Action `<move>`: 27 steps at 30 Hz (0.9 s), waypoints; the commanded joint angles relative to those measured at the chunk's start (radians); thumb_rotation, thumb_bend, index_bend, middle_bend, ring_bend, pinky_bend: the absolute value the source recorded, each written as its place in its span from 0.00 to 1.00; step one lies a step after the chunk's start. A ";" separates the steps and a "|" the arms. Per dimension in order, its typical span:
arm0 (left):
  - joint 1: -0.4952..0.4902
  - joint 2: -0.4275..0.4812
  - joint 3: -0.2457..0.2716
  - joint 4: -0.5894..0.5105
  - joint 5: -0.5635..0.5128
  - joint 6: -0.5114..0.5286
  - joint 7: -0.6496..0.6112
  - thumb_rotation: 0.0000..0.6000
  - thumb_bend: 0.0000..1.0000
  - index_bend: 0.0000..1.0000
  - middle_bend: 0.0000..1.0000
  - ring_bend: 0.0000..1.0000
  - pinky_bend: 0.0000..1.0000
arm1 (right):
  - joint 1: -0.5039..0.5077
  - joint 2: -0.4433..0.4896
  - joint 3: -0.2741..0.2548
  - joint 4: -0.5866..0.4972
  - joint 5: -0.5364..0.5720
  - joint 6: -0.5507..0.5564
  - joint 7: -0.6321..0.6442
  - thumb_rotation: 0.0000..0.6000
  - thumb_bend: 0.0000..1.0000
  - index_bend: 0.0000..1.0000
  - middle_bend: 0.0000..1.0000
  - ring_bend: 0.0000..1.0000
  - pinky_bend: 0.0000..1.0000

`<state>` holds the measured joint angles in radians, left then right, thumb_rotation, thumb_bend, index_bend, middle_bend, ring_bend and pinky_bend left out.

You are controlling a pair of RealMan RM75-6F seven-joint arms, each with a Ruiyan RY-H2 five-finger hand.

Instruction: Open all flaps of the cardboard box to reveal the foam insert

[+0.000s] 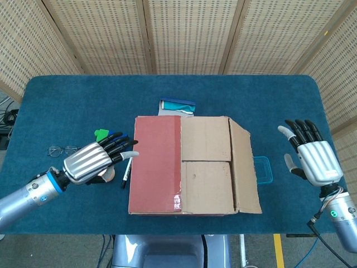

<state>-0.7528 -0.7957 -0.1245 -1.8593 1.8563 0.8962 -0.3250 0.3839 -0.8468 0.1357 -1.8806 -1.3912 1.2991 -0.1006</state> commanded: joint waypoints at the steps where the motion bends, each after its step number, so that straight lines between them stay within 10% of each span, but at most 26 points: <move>1: -0.078 -0.027 -0.008 -0.001 0.018 -0.068 -0.047 0.48 0.97 0.15 0.00 0.00 0.00 | -0.029 -0.027 -0.013 0.007 -0.007 0.039 -0.029 1.00 0.53 0.12 0.07 0.00 0.04; 27: -0.406 -0.311 -0.070 0.092 -0.199 -0.374 0.031 0.47 1.00 0.21 0.07 0.00 0.00 | -0.107 -0.095 -0.013 0.054 -0.004 0.105 -0.045 1.00 0.52 0.11 0.07 0.00 0.04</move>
<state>-1.1456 -1.0904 -0.1935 -1.7810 1.6756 0.5371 -0.3075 0.2774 -0.9409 0.1227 -1.8282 -1.3964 1.4050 -0.1463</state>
